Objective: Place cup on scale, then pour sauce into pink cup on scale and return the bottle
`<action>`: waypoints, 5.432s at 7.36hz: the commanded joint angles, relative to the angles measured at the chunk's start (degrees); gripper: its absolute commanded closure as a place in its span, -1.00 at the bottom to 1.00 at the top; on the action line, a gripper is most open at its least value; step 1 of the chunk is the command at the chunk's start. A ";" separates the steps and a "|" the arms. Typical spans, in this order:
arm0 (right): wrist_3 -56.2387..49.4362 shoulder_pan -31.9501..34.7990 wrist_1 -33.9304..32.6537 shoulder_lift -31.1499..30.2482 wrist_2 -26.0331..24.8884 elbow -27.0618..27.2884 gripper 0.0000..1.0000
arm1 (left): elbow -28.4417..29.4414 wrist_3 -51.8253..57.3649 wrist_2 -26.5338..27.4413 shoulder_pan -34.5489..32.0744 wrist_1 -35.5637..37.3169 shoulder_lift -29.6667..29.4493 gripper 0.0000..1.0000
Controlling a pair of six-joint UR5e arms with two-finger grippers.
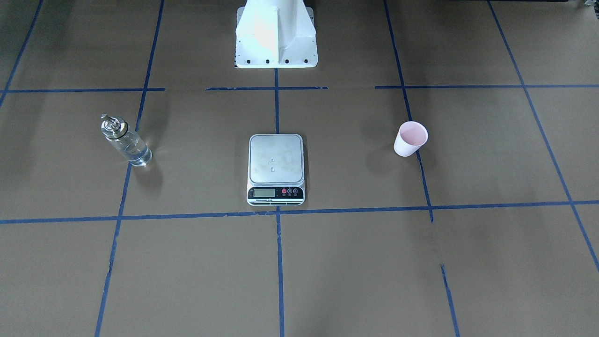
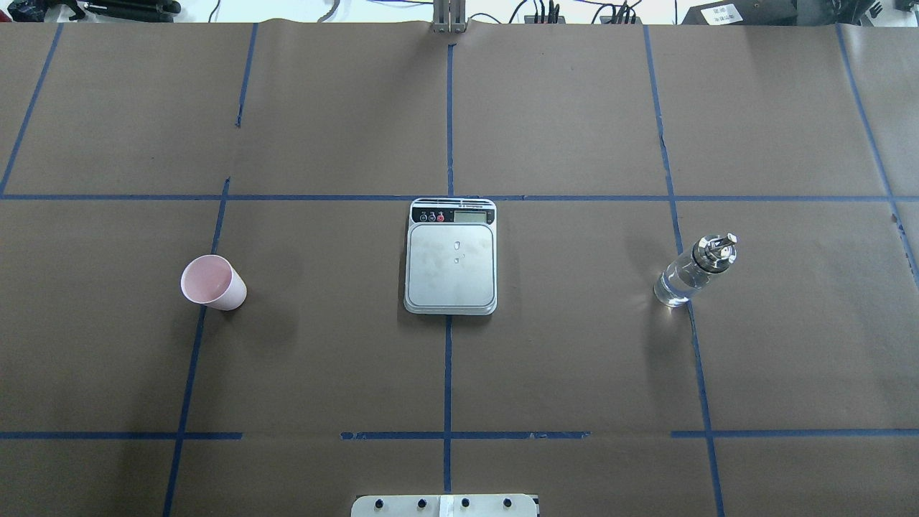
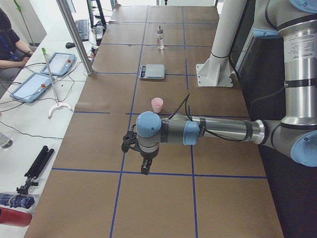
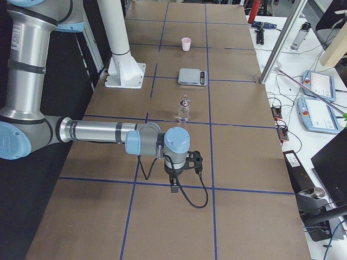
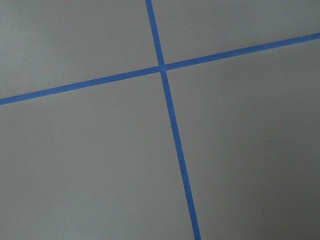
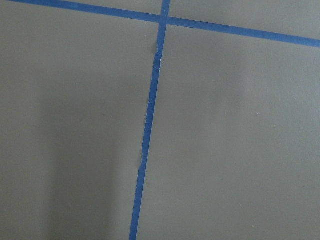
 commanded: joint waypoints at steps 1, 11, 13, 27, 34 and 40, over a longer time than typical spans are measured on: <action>0.01 0.00 0.00 0.09 0.09 0.18 -1.00 | -0.09 0.09 0.00 0.04 0.00 -1.09 -1.00; 0.89 -0.97 12.30 7.12 3.24 -0.95 -1.00 | 0.70 -0.44 0.09 0.13 -19.66 -5.85 -1.00; 1.24 -0.97 12.22 8.08 6.40 -0.88 -1.00 | 5.58 -0.70 -0.43 0.22 -32.03 -9.26 -1.00; 0.89 -0.79 12.39 6.60 6.86 -0.09 -1.00 | -11.08 -83.13 29.09 52.05 -38.68 -4.01 -0.16; 0.98 -0.79 14.59 5.45 6.86 -0.17 -1.00 | -8.98 -83.23 29.18 53.48 -34.37 -6.72 0.24; 0.98 -0.71 14.59 5.45 6.86 -0.26 -1.00 | -6.77 -82.80 29.18 53.74 -34.37 -8.49 1.00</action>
